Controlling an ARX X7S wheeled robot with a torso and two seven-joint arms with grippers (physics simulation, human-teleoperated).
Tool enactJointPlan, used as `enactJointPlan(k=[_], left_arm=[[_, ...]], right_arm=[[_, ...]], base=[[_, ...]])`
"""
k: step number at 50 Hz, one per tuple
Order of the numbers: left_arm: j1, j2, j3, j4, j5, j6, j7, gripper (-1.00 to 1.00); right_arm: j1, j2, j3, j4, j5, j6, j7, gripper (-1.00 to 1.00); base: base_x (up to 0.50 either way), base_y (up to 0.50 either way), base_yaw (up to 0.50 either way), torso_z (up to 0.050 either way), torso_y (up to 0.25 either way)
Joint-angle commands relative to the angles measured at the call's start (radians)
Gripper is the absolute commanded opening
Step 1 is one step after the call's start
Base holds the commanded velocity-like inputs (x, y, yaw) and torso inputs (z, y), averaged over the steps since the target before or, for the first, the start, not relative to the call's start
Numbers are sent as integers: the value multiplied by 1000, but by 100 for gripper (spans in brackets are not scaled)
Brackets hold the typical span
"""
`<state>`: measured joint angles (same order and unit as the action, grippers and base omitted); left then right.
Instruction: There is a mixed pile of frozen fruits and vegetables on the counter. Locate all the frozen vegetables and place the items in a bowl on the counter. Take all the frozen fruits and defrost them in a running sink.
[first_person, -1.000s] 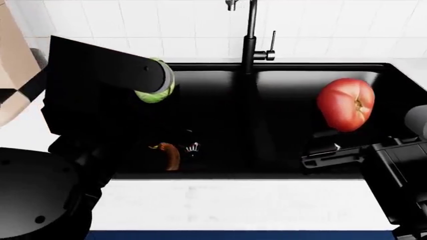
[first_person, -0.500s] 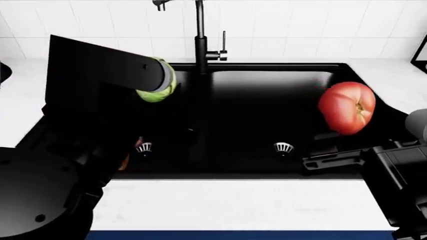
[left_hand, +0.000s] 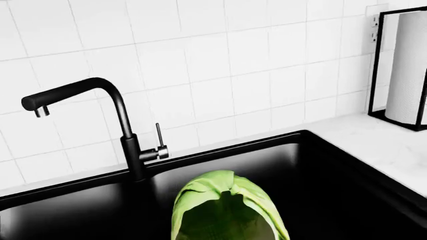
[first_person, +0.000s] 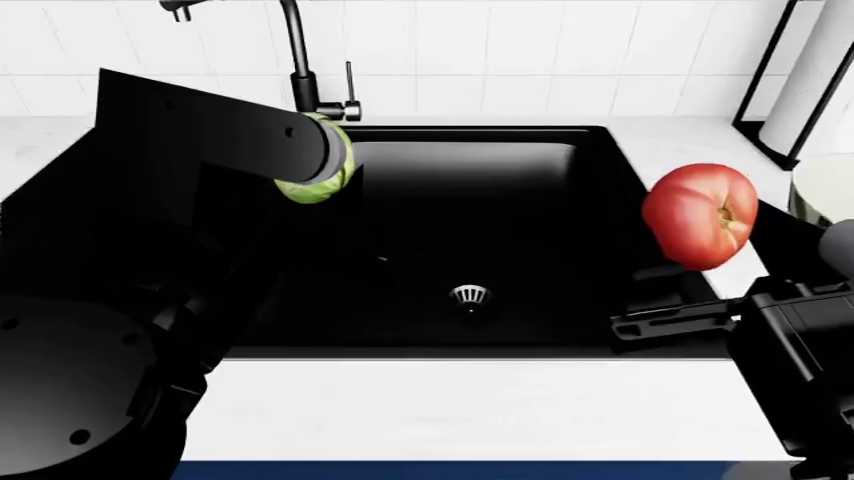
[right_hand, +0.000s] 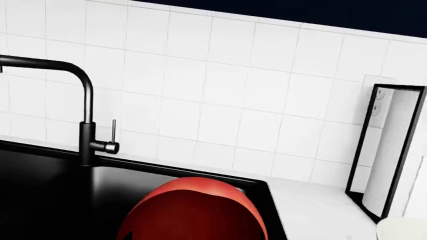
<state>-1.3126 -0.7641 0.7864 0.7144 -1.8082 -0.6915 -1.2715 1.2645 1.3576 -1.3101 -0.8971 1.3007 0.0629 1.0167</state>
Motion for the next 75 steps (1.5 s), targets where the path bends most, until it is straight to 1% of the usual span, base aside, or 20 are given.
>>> enactJointPlan(k=[1,35,44,56,64,66,75], left_arm=[[-3,1,-1,-5,0,14,-1,-100],[13,-10,-11,3,17,33,15,-100],[1,0,-11,-10,23,32,21,-100],[6,-13,-29,-14,28,51,31,-100],[10,-22,-33,-7,29,56,28,-100],[12,-22,-32,-7,32,56,29,-100],[1,-17,-27,-7,32,47,22,-100]], right_arm=[[5,7,12,-2,-10,10,-2,-100],[7,26,29,-13,-1,2,12,-100],[13,30,37,-4,13,1,8,-100],[26,-4,49,38,35,10,-3,-100],[15,-1,63,30,29,-64,-14,-100],[17,-3,60,25,23,-49,-28,-100],[26,-27,58,38,31,-7,-30,-100]], base=[[0,-500,0,0,0],[0,-500,0,0,0],[0,-500,0,0,0],[0,-493,0,0,1],[0,-44,0,0,0],[0,0,0,0,0],[499,-23,0,0,0]])
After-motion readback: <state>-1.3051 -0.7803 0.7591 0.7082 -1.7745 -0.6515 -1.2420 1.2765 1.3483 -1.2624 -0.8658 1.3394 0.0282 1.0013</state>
